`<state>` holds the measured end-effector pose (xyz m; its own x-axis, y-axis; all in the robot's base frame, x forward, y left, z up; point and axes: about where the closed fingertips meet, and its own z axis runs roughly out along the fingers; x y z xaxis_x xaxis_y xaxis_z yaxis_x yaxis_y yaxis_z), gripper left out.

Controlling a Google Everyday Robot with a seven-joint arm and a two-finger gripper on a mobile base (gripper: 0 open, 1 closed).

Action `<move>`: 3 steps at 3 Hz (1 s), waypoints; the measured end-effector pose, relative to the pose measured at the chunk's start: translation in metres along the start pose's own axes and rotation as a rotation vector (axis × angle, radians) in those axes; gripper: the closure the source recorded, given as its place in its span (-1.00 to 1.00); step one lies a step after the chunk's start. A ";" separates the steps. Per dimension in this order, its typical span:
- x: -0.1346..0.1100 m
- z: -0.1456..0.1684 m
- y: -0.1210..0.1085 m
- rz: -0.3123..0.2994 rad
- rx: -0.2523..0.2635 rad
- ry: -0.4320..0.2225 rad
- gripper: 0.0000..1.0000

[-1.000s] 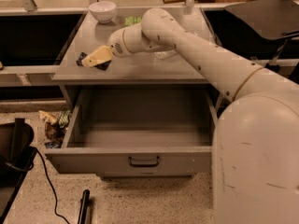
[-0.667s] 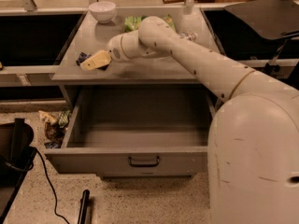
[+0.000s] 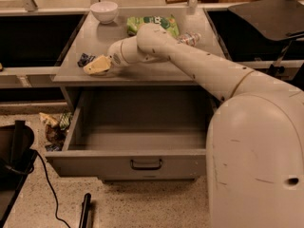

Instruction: Place rxbar blueberry into top drawer

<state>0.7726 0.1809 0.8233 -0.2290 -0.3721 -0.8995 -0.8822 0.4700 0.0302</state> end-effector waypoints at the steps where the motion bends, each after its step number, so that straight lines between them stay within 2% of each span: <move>1: 0.004 -0.002 -0.002 -0.024 0.040 0.034 -0.15; 2: 0.004 -0.007 -0.003 -0.042 0.070 0.053 0.31; 3: 0.000 -0.009 -0.003 -0.042 0.070 0.053 0.77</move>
Offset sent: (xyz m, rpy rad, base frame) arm -0.0009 -0.0201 0.0051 -0.1202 -0.0607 -0.0739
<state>0.7717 0.1726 0.8268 -0.2154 -0.4338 -0.8749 -0.8612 0.5067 -0.0392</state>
